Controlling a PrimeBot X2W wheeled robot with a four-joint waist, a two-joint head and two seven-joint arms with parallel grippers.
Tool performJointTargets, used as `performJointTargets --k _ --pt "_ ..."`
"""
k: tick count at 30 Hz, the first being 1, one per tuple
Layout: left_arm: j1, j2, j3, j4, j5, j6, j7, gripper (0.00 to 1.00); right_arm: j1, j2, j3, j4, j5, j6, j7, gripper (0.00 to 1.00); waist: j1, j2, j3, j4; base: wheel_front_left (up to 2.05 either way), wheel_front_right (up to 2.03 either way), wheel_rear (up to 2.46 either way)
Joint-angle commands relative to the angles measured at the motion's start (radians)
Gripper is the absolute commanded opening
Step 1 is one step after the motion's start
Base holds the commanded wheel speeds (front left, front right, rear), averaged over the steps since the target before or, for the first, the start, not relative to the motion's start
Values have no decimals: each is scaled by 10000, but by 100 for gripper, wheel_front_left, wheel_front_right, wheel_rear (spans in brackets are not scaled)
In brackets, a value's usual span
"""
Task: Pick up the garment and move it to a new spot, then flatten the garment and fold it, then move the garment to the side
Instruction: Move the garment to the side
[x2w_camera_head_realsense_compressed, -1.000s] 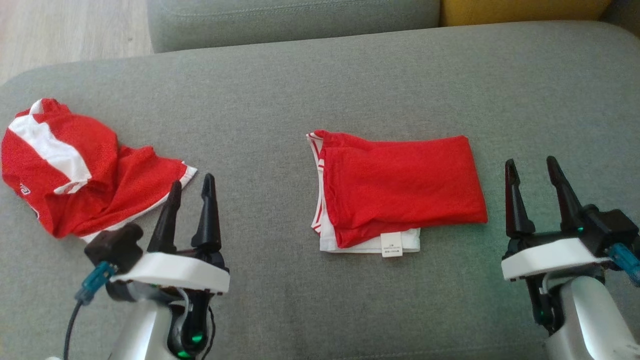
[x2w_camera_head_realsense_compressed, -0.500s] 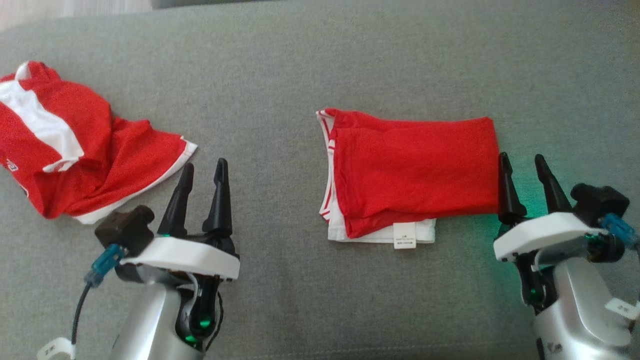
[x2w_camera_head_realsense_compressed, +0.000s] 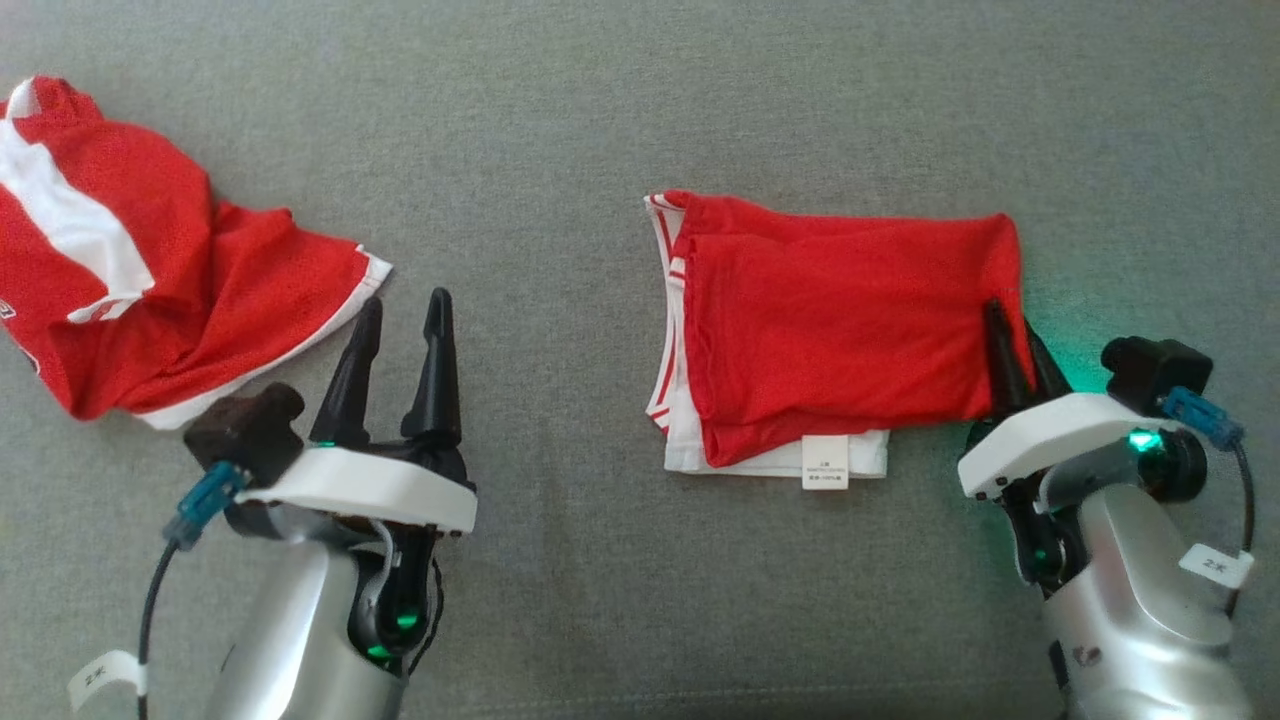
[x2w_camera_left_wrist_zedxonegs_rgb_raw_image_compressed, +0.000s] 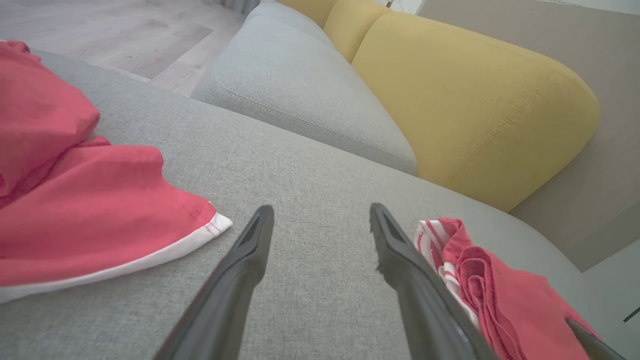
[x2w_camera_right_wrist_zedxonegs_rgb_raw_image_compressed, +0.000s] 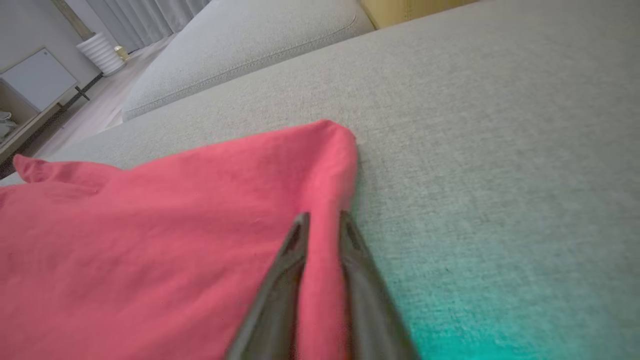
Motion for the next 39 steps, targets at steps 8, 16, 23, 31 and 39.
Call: performJointTargets --k 8,16,23,31,39 --pt "-293 81 569 -331 155 -51 -51 100 -746 -1723 352 -926 -1360 -9 -479 0 -1 0 -73 -396 0 0 0" --pt "-602 81 572 -395 272 -116 -51 100 -1502 -4445 368 -1284 -1071 -9 -144 0 -1 0 546 -653 0 0 0" --pt "-852 81 580 -345 306 -168 -51 100 -2050 -5165 -817 -661 110 -9 409 0 -1 0 905 -623 0 0 0" --pt "-975 81 667 -268 336 -222 -51 100 -2333 -5136 -1442 -356 120 -9 631 0 -1 0 1049 -592 0 0 0" --pt "-976 81 669 -199 252 -201 -51 100 -2440 -4820 -1929 -336 172 -9 741 100 -1 0 987 -558 0 0 0"
